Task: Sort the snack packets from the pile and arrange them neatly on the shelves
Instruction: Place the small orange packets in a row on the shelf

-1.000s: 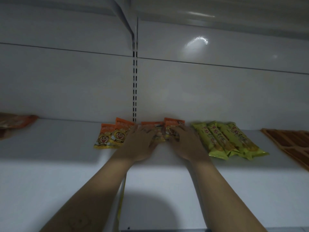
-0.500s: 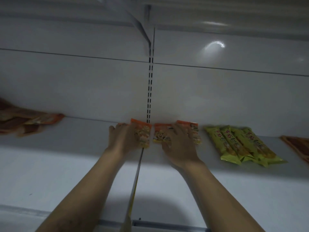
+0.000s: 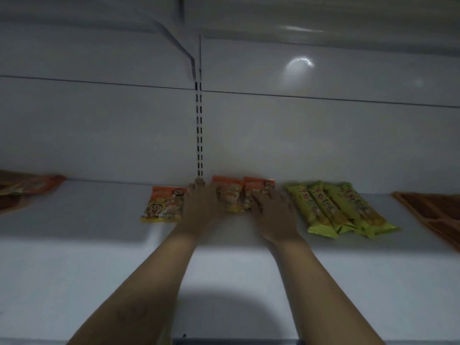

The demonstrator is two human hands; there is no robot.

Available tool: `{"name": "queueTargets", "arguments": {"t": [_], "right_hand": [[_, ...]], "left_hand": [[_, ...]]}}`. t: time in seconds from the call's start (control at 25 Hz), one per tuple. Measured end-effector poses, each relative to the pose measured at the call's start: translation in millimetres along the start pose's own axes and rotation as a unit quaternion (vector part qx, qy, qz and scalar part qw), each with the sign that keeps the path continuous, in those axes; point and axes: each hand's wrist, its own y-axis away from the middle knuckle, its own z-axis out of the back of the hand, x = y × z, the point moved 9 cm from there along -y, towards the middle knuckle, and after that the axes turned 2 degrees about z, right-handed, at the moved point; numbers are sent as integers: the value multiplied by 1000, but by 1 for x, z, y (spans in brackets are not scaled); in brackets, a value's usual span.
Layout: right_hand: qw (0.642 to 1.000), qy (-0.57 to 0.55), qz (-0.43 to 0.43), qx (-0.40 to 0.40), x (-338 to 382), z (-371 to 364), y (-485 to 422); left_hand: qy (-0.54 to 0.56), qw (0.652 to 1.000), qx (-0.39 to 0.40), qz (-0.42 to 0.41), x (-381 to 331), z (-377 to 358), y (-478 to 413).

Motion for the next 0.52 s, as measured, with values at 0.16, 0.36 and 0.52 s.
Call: {"name": "queueTargets", "arguments": {"t": [0.16, 0.36, 0.52], "right_hand": [[999, -33, 5, -8, -4, -3, -5], [999, -36, -2, -14, -5, -7, -7], [1000, -29, -1, -9, -6, -5, -6]], "left_hand": [[-97, 984, -46, -142, -32, -4, 12], [-128, 981, -11, -145, -38, -26, 12], [-41, 993, 59, -95, -30, -33, 13]]}}
